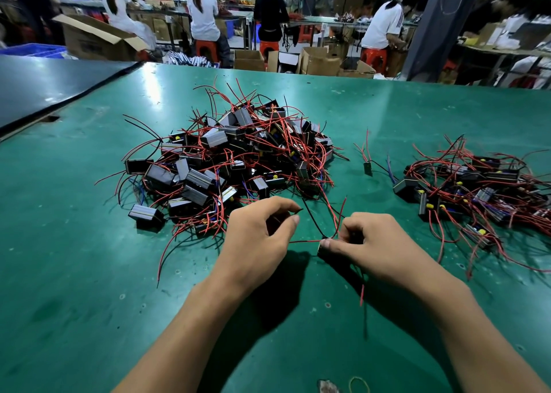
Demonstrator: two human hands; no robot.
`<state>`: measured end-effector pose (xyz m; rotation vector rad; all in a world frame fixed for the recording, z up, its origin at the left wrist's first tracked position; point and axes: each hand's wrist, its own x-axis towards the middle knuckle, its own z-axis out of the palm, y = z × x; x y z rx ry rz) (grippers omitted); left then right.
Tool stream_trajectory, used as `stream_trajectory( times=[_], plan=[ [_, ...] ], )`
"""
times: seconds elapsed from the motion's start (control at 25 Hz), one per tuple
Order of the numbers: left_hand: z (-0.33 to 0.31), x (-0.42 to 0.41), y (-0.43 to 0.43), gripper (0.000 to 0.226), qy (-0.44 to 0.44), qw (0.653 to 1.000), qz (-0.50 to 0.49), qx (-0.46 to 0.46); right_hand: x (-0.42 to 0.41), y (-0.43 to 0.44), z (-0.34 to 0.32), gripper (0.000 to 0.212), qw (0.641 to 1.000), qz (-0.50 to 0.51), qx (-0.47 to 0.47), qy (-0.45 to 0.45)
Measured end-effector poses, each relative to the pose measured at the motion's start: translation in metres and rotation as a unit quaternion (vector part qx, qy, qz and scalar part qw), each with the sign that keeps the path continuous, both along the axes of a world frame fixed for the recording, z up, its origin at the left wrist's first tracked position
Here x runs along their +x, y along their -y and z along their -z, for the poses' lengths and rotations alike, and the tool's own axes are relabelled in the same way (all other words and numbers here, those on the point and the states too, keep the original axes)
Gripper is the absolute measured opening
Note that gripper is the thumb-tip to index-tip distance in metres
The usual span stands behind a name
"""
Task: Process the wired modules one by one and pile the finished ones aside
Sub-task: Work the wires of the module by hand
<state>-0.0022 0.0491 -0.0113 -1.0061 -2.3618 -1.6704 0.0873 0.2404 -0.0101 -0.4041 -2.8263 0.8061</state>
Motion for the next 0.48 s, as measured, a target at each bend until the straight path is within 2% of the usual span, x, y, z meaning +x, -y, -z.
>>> stream_trajectory(
  times=[0.2,0.28,0.48],
  plan=[
    [-0.003,0.001,-0.001,0.015,0.081,0.996,-0.017,0.042,0.005,-0.005,-0.009,0.028,1.000,-0.021,-0.017,-0.003],
    [-0.004,0.000,-0.001,0.013,0.107,0.992,-0.017,0.058,0.009,-0.005,-0.014,0.024,0.997,-0.038,-0.064,0.000],
    [-0.007,0.002,-0.001,0.008,0.109,0.991,-0.004,0.079,0.013,-0.004,-0.026,0.031,0.972,-0.093,-0.215,-0.011]
  ],
)
